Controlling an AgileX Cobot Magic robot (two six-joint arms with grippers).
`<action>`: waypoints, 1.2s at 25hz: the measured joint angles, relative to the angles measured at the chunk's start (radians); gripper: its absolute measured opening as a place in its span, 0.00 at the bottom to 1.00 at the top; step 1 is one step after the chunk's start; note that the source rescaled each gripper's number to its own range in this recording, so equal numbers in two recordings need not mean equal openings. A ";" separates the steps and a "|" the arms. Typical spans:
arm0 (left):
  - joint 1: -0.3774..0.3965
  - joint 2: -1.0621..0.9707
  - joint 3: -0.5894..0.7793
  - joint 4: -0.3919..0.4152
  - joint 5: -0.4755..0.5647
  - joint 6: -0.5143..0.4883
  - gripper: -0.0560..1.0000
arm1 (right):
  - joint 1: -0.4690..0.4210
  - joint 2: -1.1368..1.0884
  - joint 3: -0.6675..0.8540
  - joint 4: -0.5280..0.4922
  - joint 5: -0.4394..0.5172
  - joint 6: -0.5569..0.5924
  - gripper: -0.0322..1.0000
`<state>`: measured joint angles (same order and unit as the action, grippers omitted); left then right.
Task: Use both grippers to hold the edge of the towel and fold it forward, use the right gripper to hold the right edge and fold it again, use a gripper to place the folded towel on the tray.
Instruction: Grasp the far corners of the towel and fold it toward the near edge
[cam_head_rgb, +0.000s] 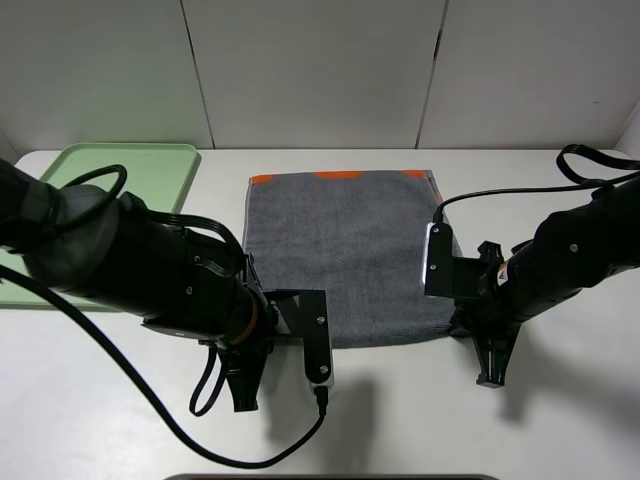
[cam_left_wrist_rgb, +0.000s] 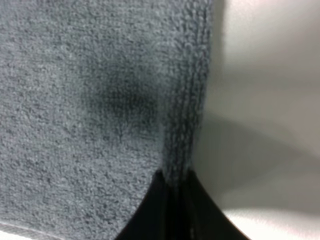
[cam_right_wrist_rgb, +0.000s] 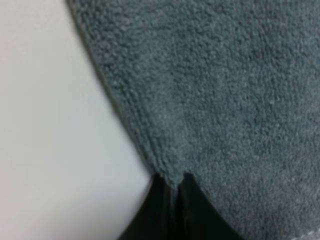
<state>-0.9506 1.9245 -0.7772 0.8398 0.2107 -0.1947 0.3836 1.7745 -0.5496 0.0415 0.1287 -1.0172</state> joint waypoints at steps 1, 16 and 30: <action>0.000 0.000 0.000 0.001 0.001 0.000 0.06 | 0.000 0.000 0.000 0.000 0.000 -0.001 0.03; 0.000 0.000 0.000 0.002 0.010 0.000 0.06 | 0.000 0.000 0.000 -0.002 -0.008 -0.002 0.03; 0.000 -0.144 0.000 -0.002 0.109 0.000 0.06 | 0.000 -0.099 0.005 -0.002 0.070 0.007 0.03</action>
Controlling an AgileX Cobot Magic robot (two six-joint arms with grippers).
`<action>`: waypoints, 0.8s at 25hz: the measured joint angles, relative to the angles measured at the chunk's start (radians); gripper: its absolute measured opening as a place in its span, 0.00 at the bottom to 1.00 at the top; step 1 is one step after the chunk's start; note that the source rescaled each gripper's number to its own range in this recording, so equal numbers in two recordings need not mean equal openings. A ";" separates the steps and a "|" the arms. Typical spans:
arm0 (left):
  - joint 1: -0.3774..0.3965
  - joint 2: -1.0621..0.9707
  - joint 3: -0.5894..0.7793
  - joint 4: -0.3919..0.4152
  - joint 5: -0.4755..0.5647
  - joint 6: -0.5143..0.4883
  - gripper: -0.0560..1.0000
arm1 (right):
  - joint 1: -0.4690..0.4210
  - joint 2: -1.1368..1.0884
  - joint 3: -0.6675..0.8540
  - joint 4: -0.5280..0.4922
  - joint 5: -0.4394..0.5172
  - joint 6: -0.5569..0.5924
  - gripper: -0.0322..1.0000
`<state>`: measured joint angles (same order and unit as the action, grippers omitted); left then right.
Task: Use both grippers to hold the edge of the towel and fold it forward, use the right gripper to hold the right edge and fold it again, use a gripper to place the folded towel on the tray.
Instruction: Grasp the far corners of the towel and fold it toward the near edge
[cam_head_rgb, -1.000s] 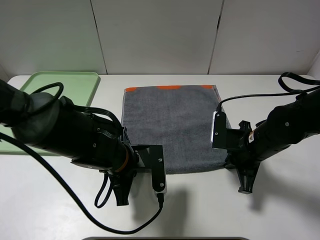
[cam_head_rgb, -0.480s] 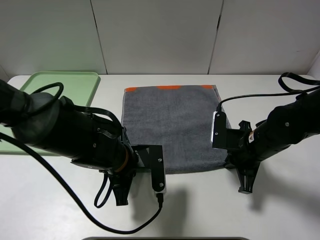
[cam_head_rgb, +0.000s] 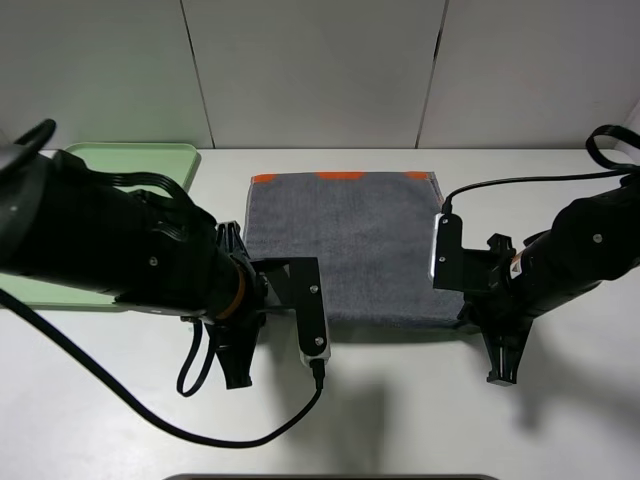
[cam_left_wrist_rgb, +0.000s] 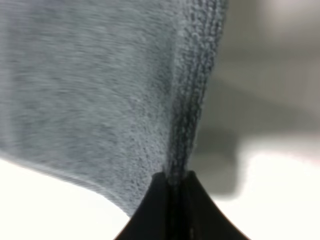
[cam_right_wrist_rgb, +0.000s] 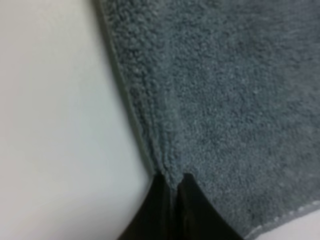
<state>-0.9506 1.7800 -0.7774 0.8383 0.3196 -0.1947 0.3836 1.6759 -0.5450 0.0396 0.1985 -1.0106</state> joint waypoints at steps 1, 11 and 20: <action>0.000 -0.016 0.000 -0.001 0.008 0.000 0.06 | 0.000 -0.020 0.000 0.000 0.011 0.002 0.03; -0.004 -0.189 0.000 -0.027 0.096 0.000 0.05 | 0.000 -0.236 0.002 0.003 0.105 0.038 0.03; -0.008 -0.298 -0.002 -0.093 0.140 0.017 0.05 | 0.001 -0.419 0.002 0.020 0.223 0.088 0.03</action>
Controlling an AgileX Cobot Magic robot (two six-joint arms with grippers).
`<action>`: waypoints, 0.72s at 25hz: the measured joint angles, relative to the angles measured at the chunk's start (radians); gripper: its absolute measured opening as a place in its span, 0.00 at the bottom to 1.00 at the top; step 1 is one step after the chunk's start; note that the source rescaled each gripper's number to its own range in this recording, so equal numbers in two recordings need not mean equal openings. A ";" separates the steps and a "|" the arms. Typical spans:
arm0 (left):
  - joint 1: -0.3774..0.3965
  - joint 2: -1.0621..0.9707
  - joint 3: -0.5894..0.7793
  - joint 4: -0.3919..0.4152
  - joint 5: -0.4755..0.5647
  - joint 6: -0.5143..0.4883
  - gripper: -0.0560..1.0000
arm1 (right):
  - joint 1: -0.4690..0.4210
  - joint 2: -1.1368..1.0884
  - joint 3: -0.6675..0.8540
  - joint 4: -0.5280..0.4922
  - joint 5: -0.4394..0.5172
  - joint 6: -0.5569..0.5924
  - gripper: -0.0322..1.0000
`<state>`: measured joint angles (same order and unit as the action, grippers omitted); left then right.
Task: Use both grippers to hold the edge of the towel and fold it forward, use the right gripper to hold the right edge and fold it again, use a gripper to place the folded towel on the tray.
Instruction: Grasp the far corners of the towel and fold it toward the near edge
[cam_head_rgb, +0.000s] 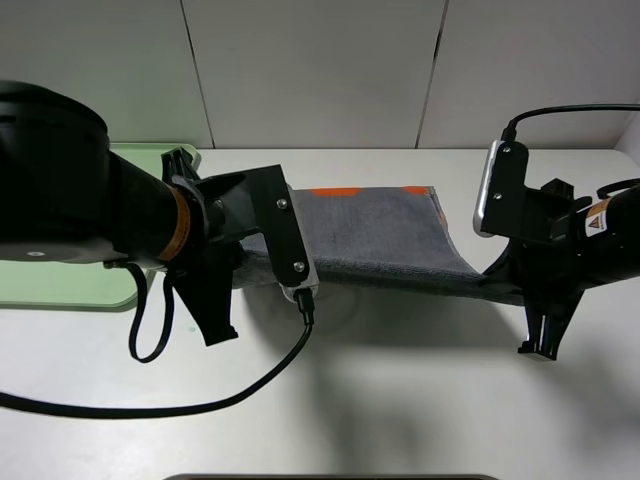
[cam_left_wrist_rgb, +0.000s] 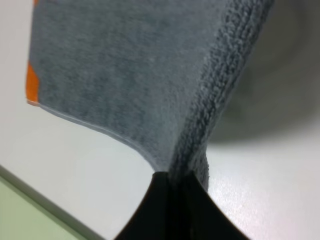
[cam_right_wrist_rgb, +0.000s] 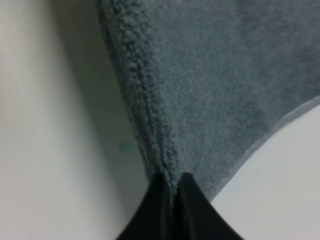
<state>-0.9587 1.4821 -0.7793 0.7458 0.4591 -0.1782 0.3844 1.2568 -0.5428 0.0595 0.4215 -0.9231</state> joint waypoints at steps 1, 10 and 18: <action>0.000 -0.011 -0.001 -0.015 0.004 0.012 0.05 | 0.000 -0.020 0.000 0.003 0.010 0.001 0.03; -0.004 -0.108 -0.003 -0.184 0.027 0.122 0.05 | 0.000 -0.207 0.000 0.020 0.138 0.026 0.03; -0.005 -0.135 -0.027 -0.224 0.065 0.134 0.05 | 0.003 -0.272 0.000 0.029 0.167 0.026 0.03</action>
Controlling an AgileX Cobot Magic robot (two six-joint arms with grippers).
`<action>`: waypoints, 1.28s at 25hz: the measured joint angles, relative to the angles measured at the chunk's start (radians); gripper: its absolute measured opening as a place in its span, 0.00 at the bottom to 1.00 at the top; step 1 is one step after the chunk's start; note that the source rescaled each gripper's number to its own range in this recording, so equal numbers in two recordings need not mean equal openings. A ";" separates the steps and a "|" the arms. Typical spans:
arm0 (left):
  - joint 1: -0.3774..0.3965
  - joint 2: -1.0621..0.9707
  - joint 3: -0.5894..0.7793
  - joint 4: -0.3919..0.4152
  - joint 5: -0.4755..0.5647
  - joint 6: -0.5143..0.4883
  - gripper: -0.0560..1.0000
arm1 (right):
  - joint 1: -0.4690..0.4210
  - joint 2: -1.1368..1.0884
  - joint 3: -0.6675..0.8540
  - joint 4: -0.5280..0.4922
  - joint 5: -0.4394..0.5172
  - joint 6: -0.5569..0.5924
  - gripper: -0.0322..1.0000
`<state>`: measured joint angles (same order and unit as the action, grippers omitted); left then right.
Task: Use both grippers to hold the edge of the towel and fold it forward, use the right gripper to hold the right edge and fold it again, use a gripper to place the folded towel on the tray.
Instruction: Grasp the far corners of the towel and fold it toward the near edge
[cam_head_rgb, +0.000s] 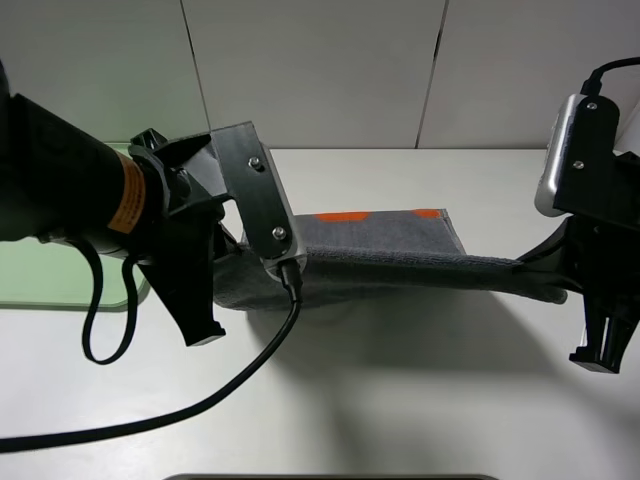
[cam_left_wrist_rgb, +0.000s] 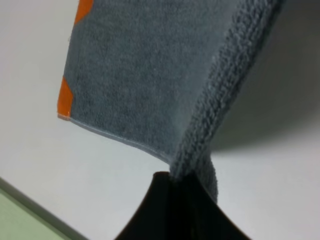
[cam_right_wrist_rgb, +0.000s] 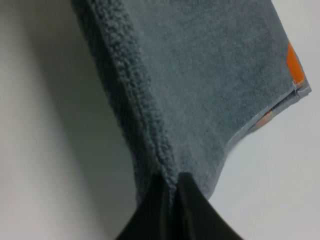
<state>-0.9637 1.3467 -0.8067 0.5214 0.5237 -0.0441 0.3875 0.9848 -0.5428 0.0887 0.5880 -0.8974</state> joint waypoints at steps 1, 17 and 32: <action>0.000 0.000 -0.008 -0.002 0.005 0.002 0.05 | 0.000 0.000 0.000 0.000 0.000 0.000 0.03; 0.089 0.215 -0.190 -0.002 0.105 0.044 0.05 | 0.000 0.241 -0.158 -0.050 -0.008 0.020 0.03; 0.260 0.335 -0.240 0.001 0.026 0.110 0.05 | 0.000 0.581 -0.341 -0.089 -0.170 0.023 0.03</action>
<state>-0.7033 1.6815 -1.0465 0.5219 0.5494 0.0663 0.3875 1.5657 -0.8836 0.0000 0.4176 -0.8739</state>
